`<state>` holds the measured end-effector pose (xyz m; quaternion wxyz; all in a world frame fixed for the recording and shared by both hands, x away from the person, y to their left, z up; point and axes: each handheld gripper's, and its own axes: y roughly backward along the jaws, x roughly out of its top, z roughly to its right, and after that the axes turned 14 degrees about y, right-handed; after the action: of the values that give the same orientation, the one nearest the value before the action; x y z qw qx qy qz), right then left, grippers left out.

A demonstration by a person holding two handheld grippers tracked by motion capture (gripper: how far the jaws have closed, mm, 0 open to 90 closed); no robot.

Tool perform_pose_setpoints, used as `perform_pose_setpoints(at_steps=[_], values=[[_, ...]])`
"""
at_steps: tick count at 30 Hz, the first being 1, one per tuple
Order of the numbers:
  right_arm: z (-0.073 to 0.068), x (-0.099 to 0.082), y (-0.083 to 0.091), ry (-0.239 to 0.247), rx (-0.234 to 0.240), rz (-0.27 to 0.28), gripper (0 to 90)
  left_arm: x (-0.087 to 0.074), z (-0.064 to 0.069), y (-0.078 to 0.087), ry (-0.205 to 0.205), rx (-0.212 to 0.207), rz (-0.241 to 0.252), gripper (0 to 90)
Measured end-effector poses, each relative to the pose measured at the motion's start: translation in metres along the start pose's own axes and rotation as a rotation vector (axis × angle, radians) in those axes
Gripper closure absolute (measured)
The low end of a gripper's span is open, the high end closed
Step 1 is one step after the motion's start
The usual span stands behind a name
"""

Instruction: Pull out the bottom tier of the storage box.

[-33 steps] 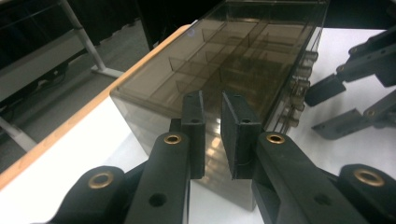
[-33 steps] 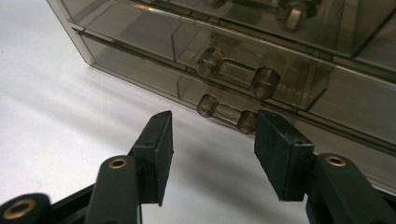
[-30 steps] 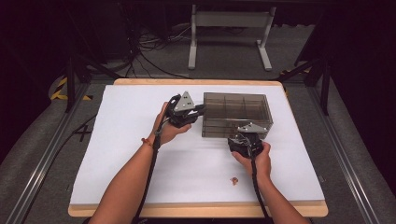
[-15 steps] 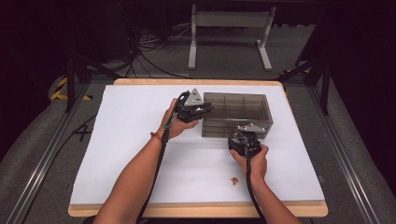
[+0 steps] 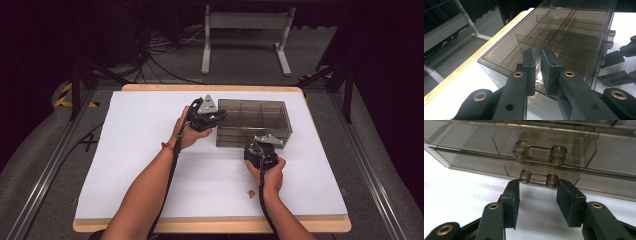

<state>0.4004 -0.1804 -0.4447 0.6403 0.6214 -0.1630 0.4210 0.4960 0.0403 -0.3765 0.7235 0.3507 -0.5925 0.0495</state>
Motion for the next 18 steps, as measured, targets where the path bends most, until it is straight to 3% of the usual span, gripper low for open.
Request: perform_pose_setpoints(at_steps=[6, 12, 18], values=[[-0.006, -0.001, 0.0, -0.044, -0.039, 0.02, 54.4, -0.002, 0.0, 0.0, 0.001, -0.004, 0.01, 83.2], [-0.011, -0.001, 0.001, -0.046, -0.081, 0.047, 54.8, -0.003, 0.0, 0.0, 0.008, -0.009, 0.019, 83.8], [-0.008, 0.002, 0.002, -0.046, -0.064, 0.024, 55.1, -0.002, 0.002, 0.0, -0.01, 0.002, 0.009, 85.4]])
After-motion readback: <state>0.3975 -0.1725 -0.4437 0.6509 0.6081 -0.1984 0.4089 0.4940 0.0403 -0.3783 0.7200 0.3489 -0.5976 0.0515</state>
